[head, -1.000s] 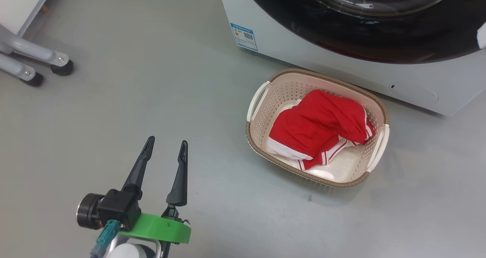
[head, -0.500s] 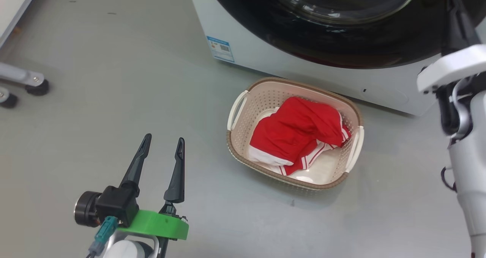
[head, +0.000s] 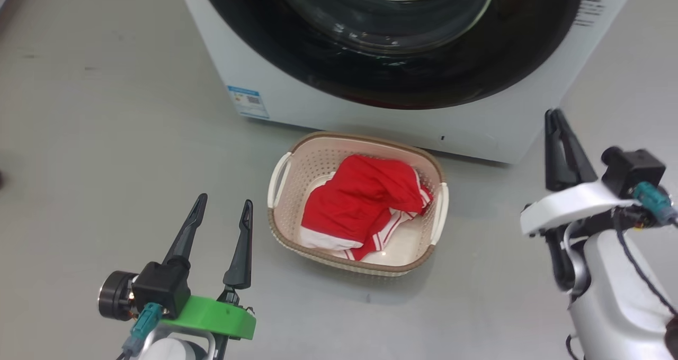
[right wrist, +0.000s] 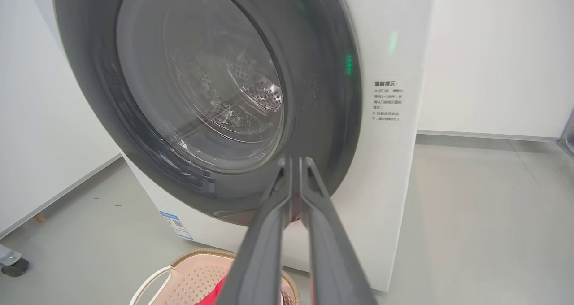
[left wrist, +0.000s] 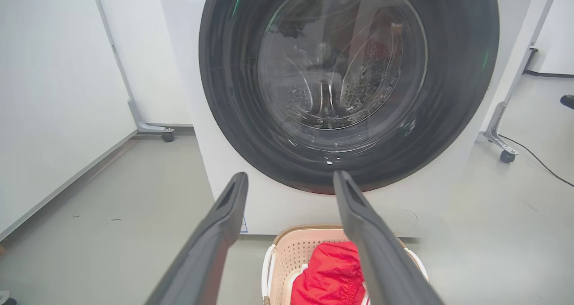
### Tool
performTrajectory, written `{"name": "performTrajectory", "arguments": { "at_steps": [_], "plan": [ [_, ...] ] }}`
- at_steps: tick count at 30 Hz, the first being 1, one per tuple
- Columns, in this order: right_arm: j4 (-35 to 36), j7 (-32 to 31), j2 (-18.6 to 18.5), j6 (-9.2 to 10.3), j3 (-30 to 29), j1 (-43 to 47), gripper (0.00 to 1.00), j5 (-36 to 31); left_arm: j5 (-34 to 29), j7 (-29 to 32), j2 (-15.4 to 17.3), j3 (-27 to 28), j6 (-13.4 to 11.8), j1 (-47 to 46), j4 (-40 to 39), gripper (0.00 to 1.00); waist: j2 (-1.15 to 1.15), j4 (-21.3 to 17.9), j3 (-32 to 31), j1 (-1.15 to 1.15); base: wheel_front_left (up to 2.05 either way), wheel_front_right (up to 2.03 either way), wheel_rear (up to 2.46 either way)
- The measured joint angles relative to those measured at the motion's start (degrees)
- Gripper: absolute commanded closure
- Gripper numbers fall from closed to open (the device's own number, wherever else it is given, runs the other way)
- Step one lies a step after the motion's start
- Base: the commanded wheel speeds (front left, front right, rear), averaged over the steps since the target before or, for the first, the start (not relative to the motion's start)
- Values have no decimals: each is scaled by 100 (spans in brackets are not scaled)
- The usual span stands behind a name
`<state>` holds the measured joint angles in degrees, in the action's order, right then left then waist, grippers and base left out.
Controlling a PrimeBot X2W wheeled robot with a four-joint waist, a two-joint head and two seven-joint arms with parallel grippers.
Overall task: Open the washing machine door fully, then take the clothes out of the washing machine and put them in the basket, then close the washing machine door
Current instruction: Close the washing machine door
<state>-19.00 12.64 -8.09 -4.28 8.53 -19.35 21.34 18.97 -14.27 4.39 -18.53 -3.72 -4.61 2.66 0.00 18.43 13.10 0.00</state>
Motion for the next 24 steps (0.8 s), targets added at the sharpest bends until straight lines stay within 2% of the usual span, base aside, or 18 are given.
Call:
{"name": "performTrajectory", "arguments": {
  "at_steps": [1, 2, 3, 10, 24],
  "plan": [
    [20, 8, 33, 26, 24, 84, 43, -3, 0, 0, 5, 1, 0, 2, 11, 0, 0, -63, -34, 0, 0, 0, 0],
    [46, 13, 71, 38, 34, 171, 6, -5, -1, 0, 15, -2, 1, 4, 18, 0, 0, -127, -68, 0, 0, 0, 0],
    [77, 29, 98, 42, 63, 254, 0, -11, -2, 0, 22, -1, 0, 8, 19, 0, 0, -189, -102, 0, 0, 0, 0],
    [260, 85, 210, 152, 123, 863, 0, -97, -35, 9, 73, -20, 5, 37, 103, 0, 0, -568, -386, 0, 0, 0, 0],
    [931, 131, 310, 501, 208, 1852, 0, -241, -34, 196, 171, -64, 5, 471, 175, 0, 0, -1152, -993, 0, 0, 0, 0]
  ]
}}
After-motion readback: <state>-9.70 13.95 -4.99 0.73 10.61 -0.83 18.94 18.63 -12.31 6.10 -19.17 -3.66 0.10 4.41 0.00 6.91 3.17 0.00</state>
